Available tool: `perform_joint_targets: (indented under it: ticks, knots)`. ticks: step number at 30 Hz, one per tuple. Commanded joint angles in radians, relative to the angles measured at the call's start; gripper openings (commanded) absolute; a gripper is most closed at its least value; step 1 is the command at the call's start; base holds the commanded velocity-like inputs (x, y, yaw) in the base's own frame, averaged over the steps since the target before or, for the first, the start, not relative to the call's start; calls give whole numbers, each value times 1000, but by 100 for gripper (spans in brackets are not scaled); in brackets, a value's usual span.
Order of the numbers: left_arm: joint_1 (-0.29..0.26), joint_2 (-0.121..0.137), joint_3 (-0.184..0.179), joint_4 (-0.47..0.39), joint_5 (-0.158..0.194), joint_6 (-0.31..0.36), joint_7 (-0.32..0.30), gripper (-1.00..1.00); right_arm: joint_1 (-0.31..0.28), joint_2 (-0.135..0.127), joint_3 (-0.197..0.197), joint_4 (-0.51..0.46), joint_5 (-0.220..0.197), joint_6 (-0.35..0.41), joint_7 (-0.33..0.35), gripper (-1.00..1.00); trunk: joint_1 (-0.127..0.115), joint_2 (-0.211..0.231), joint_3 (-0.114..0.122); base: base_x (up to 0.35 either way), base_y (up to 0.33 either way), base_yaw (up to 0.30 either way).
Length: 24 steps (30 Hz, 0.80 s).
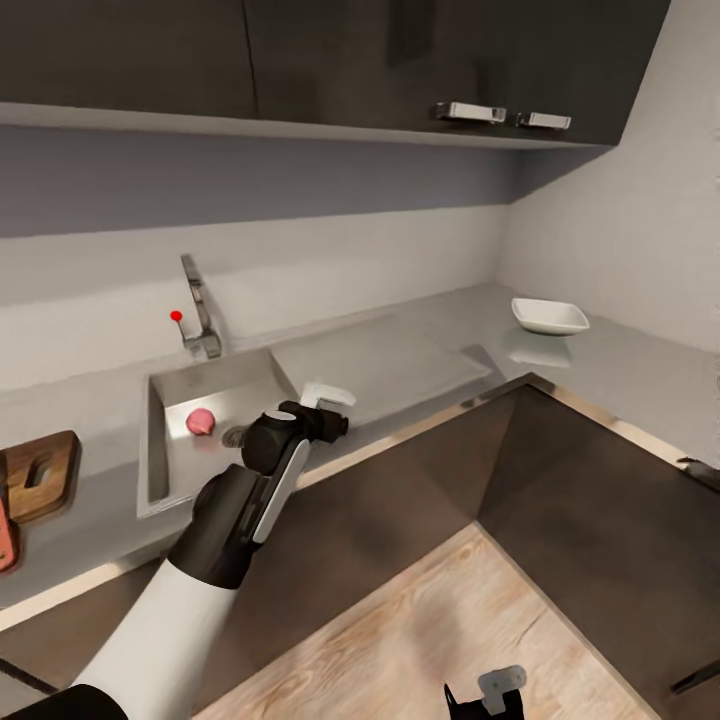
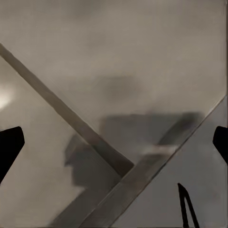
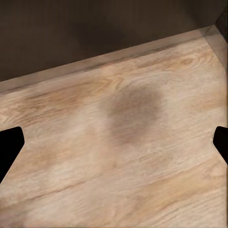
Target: In the kitchen, take the Vidalia onion out of the sink, dice it on the chopping board with the paring knife, put the diced onion into the bowl on the countertop, then place both the paring knife and the chopping board into the sink.
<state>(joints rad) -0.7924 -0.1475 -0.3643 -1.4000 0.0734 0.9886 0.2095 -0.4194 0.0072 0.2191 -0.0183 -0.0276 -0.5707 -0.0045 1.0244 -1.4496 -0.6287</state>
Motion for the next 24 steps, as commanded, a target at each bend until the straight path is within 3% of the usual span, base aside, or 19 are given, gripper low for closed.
perform_joint_targets:
  ticks: [1, 11, 24]
  knots:
    - [-1, 0, -1, -1, 8, 4, 8, 100, -1, 0, 4, 1, -3, -3, 0, 100, 1, 0, 1, 339, 0, -180]
    - [-1, 2, -1, 2, 8, 5, 8, 100, -1, 0, 5, 1, -3, -3, -2, 100, 1, 0, 11, 287, -31, -128]
    - [2, 3, -1, 32, 8, 5, 8, 100, -1, 2, 4, 1, -3, -1, -4, 100, 1, 0, 12, 15, -5, -4]
